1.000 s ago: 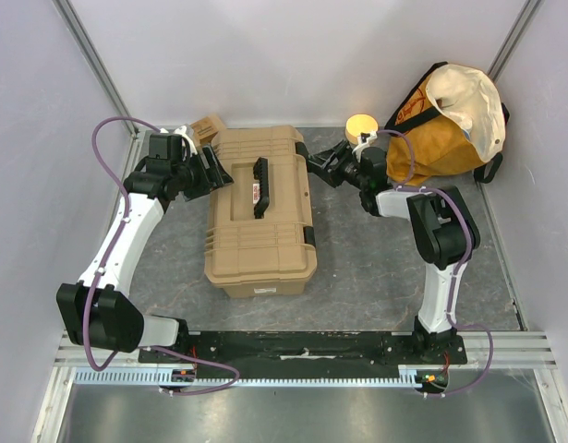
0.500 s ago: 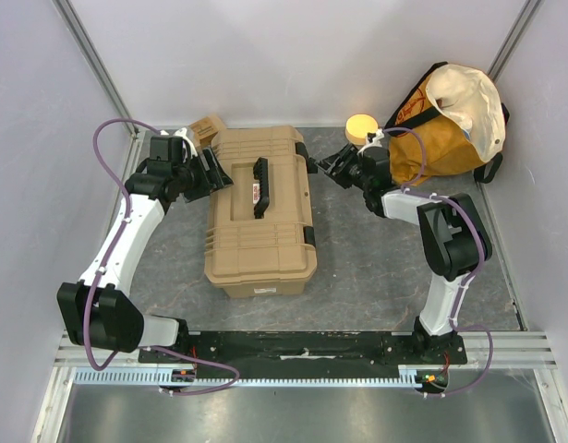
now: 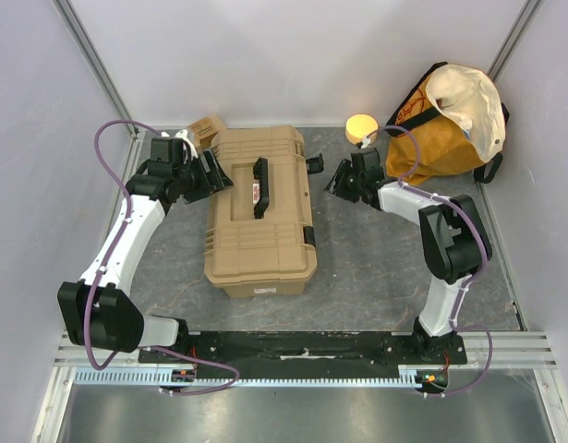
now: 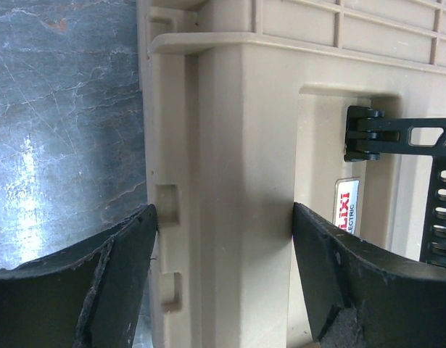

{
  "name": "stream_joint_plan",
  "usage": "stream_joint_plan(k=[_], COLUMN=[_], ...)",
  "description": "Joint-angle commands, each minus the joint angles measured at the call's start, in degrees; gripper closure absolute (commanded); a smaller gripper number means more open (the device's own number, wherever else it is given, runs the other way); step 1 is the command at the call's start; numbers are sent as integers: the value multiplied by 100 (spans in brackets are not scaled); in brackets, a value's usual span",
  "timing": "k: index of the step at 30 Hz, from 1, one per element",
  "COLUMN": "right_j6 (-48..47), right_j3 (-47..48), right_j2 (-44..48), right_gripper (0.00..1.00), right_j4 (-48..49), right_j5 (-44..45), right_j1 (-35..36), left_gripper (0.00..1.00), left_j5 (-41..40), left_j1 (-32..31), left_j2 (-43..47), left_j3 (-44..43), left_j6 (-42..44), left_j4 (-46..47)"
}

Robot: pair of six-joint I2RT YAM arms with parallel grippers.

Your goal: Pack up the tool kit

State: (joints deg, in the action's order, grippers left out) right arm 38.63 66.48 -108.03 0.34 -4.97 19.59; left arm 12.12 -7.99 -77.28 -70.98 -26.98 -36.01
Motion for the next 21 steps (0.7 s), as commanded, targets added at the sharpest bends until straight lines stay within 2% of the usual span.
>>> stream_joint_plan(k=[1,5,9,14,21], right_j6=[-655,-542,116,916,1734], right_j3=[726,621,296,-107,-618], right_j2=[484,467,318,115,150], right_gripper=[50,43,32,29,27], right_j4=[-710,-360,597,1738,3313], right_j5=[752,263,-600,-1268,-1559], right_j1=[-52,-131,-202,-202,-219], left_gripper=[20,20,20,20,20], left_j5=[-25,18,36,54,36], left_j1=[25,25,25,25,17], left_j2=[64,63,72,81,90], left_j3=[67,76,76,67,40], left_j6=[228,246,246,246,246], left_j4=[-82,-90,-90,-99,-117])
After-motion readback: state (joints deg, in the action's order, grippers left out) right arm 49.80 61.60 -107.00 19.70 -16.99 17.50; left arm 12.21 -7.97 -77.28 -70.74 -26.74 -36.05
